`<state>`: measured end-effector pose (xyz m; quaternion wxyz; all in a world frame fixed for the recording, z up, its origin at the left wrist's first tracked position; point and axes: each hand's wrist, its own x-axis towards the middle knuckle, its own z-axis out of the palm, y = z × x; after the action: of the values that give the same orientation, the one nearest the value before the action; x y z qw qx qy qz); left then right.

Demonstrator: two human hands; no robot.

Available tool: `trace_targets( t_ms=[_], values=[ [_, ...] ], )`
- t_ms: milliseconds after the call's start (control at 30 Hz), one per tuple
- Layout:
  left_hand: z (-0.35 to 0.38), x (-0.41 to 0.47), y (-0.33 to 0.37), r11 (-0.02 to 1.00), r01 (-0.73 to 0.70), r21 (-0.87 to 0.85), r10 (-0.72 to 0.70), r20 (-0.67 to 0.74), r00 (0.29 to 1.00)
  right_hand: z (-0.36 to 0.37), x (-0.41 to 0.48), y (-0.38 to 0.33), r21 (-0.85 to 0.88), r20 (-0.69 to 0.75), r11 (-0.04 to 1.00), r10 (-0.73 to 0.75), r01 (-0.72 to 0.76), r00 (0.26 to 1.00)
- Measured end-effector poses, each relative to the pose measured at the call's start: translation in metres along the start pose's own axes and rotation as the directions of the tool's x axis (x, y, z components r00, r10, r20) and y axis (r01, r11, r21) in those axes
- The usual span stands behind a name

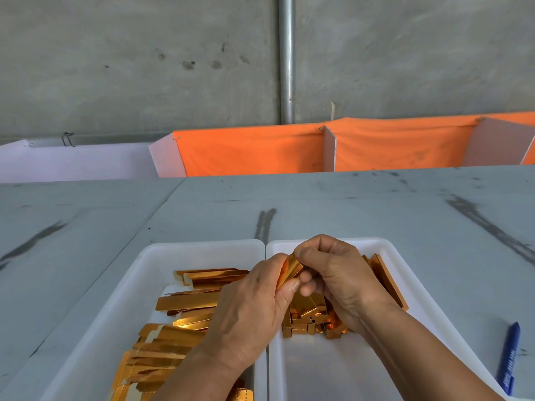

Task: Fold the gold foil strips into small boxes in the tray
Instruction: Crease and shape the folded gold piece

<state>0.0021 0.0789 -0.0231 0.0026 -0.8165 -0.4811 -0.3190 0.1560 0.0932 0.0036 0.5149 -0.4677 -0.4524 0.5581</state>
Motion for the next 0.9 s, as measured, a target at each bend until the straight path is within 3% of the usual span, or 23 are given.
trace_targets(
  t_ms=[600,900],
  values=[
    [0.0028,-0.0001,-0.0015,0.997,0.010,-0.080,-0.009,0.011,1.000,-0.0011,-0.0011,-0.0059,-0.028,0.012,0.999,0.037,-0.037,0.999],
    [0.0001,-0.0003,-0.0027,1.000,-0.001,0.005,0.001,0.005,1.000,-0.0041,-0.0013,-0.0067,-0.010,0.017,0.998,0.065,-0.064,0.998]
  ],
)
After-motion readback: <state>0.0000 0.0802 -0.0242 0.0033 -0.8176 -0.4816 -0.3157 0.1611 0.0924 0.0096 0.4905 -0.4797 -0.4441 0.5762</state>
